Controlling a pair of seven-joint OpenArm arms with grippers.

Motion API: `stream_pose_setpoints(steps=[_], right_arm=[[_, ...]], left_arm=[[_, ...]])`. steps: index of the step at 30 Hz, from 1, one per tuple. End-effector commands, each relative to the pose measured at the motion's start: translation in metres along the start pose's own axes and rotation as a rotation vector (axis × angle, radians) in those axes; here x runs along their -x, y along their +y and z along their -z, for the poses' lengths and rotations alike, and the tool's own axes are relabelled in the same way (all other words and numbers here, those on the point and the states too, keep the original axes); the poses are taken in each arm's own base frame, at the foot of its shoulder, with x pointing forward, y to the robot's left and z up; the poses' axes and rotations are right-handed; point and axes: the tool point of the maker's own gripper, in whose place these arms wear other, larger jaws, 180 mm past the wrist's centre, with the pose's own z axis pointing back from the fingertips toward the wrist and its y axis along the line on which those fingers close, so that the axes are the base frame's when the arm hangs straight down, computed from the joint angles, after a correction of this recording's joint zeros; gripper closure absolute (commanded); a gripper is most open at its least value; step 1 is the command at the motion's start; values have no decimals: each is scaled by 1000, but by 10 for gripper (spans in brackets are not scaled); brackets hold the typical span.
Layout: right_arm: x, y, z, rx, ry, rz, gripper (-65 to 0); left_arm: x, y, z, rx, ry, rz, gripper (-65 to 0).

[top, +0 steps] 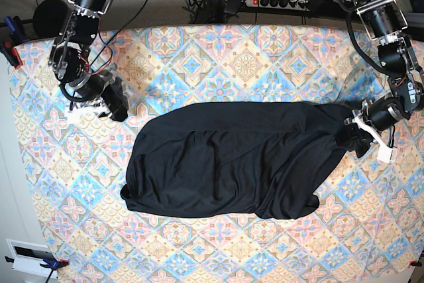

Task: Layout the t-shirt on the table in an organized manner, then fold the t-shirt properly
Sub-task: 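Release the right gripper and lift it off the shirt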

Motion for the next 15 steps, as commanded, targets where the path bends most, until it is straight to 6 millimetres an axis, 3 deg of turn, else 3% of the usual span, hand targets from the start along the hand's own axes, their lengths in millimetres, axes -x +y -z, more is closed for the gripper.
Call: stream_pose_setpoints(steps=[1, 7, 15], right_arm=[[-3, 5, 1, -33, -1, 20, -160], [14, -7, 11, -83, 50, 177, -160], [35, 6, 22, -148, 74, 264, -160]], left_arm=[[-20, -2, -7, -6, -47, 41, 0], [-18, 5, -7, -44, -31, 54, 0], [-17, 5, -7, -46, -29, 56, 0]])
